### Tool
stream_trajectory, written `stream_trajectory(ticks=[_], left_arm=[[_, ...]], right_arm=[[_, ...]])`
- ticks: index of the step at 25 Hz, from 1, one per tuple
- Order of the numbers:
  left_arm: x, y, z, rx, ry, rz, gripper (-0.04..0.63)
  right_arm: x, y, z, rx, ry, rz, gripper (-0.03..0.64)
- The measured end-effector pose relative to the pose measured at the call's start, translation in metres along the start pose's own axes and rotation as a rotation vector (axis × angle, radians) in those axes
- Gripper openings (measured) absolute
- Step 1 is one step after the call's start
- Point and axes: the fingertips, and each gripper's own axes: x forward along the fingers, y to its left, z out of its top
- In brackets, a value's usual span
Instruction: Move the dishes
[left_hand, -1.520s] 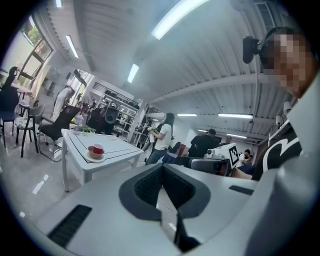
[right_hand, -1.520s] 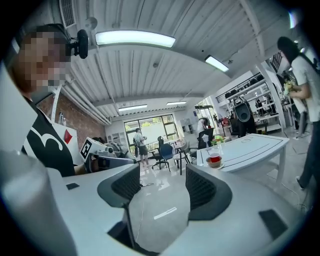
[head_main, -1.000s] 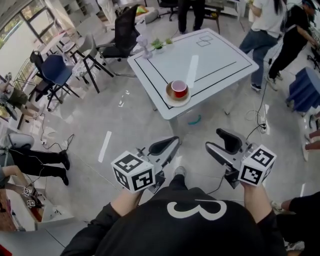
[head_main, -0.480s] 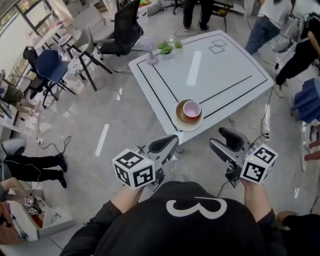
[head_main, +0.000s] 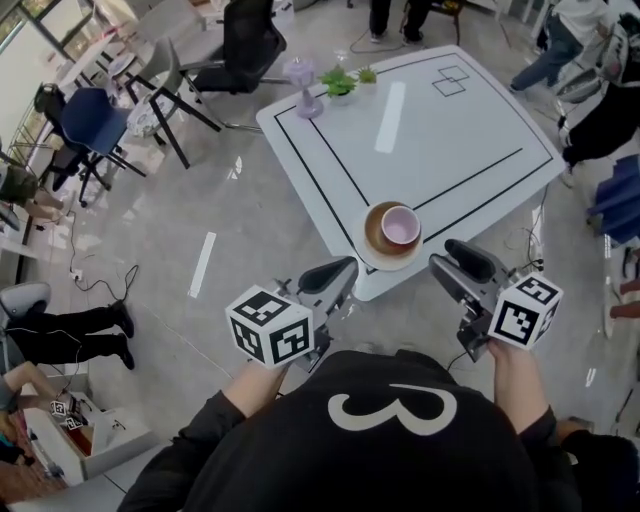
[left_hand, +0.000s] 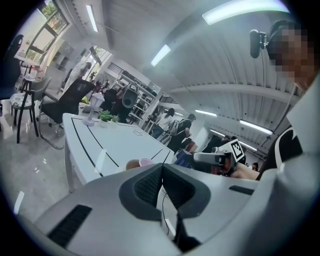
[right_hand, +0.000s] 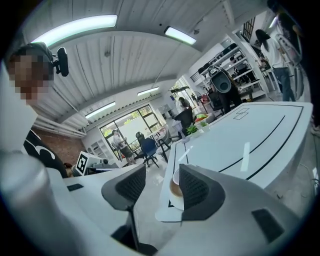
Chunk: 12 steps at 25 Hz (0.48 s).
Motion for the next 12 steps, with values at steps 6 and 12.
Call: stream_trajectory(ticks=[6, 12], left_arm=[[0.002, 0.011, -0.005, -0.021, 0.007, 0.036, 0.003], [0.008, 0.018, 0.008, -0.026, -0.009, 0.097, 0.003]], right_arm=[[0.021, -0.018, -0.007, -0.07, 0.073, -0.036, 0.193], [0.041, -0.04, -0.009, 0.027, 0.121, 0.032, 0.183]])
